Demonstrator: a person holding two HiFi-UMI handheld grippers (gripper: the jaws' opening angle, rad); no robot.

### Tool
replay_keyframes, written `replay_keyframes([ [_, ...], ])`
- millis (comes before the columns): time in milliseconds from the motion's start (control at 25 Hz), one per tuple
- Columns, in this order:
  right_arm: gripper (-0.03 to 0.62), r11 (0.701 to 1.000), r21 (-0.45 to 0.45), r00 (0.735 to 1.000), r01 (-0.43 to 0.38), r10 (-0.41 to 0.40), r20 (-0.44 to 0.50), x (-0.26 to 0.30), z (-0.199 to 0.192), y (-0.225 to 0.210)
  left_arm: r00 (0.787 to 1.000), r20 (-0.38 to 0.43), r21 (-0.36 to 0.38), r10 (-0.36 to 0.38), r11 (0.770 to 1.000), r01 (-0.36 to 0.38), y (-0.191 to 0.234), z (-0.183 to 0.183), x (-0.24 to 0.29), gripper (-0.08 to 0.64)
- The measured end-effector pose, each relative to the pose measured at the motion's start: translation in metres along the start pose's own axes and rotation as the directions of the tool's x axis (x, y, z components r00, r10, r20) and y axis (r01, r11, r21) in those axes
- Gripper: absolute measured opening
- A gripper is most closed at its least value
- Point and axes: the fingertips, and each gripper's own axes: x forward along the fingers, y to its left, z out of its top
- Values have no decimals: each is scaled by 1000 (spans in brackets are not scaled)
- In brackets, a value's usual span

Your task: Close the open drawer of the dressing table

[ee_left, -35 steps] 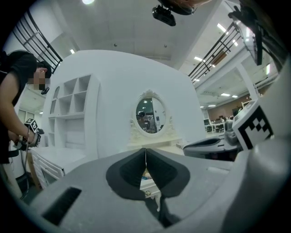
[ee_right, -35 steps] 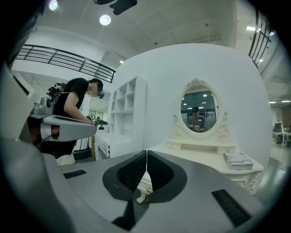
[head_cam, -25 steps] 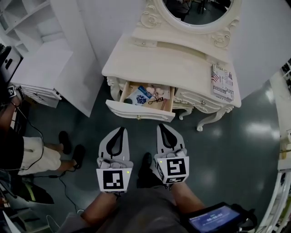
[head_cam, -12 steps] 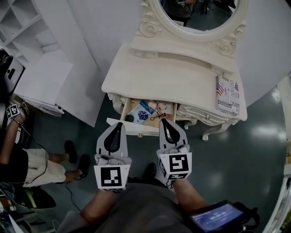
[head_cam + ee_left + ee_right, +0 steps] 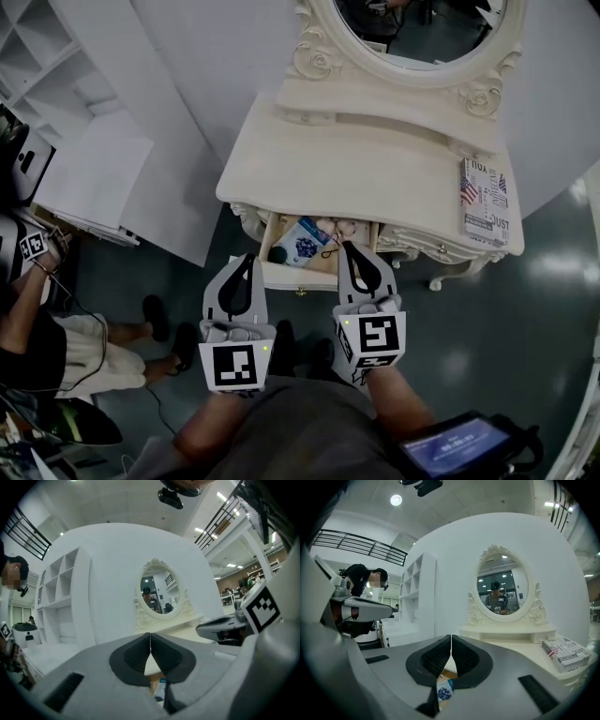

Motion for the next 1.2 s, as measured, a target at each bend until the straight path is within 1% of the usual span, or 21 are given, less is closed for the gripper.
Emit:
replay_keyframes([
  [320,15,998,-5,995,56,-56,-88,14,-37,7,995,-74,-77,-63,995,57,8,-46,22,17],
  [520,15,997,-1,983,74,-73,-167,13,-84,15,987,-117,-79,-113,991,104,4,-92,27,17],
  [680,15,995,25,965,102,-92,-244,1,-122,24,970,-189,-116,-154,984,134,-6,-137,18,17],
  [880,15,996,15,956,83,-75,-282,-10,-164,34,945,-262,-142,-196,976,163,-23,-185,10,17],
  [1080,15,996,47,937,81,-59,-345,-18,-207,45,925,-311,-170,-220,970,174,-32,-224,4,17],
  [1200,17,995,67,929,73,-44,-369,-19,-224,48,919,-320,-186,-229,967,177,-35,-238,5,17],
])
